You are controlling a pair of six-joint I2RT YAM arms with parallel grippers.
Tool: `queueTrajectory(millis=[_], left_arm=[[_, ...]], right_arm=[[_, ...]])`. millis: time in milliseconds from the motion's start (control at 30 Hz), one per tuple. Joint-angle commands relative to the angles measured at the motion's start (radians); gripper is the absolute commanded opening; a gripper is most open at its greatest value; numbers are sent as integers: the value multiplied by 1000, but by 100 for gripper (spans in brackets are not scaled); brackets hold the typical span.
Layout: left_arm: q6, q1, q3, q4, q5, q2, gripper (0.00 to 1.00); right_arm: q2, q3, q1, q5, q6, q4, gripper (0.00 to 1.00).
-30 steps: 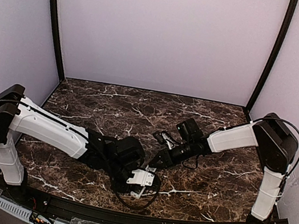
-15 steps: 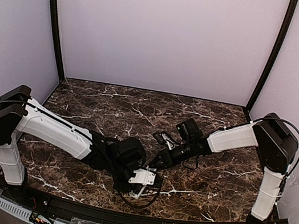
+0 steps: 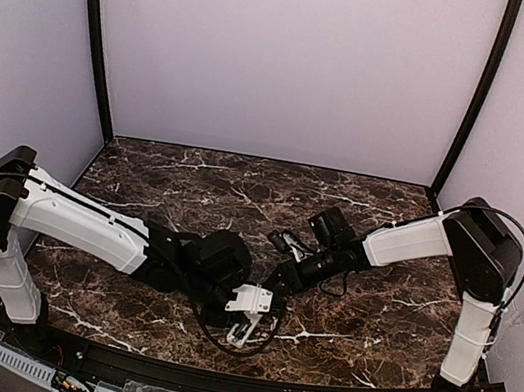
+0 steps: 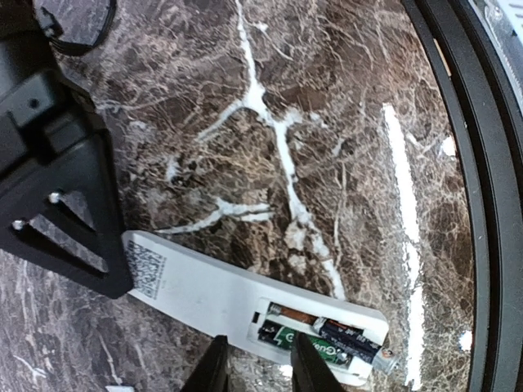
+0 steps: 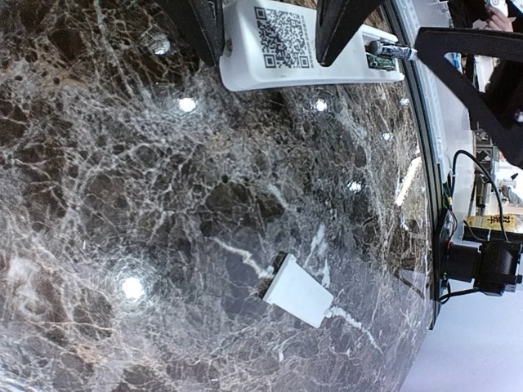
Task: Load the batteries into the remote control
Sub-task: Load the battery into the battery compartment.
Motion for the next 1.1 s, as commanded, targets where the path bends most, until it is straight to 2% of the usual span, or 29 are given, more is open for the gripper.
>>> queueTrajectory(millis=[0, 133, 367, 600, 867, 1067], left_arm=[[-6, 4, 23, -15, -31, -100, 28], [-12, 4, -21, -37, -8, -167, 29], [30, 2, -97, -60, 140, -232, 26], [78, 0, -93, -92, 221, -183, 25], [103, -1, -82, -109, 219, -119, 22], [106, -2, -82, -112, 210, -93, 20]], right_arm=[[5, 15, 14, -3, -6, -34, 38], [-1, 15, 12, -3, -6, -36, 38], [-15, 16, 14, -2, -9, -46, 39], [-36, -11, 12, 9, -18, -59, 46], [-29, -20, 7, 44, -31, -73, 58], [-12, -13, 4, 46, -39, -83, 57]])
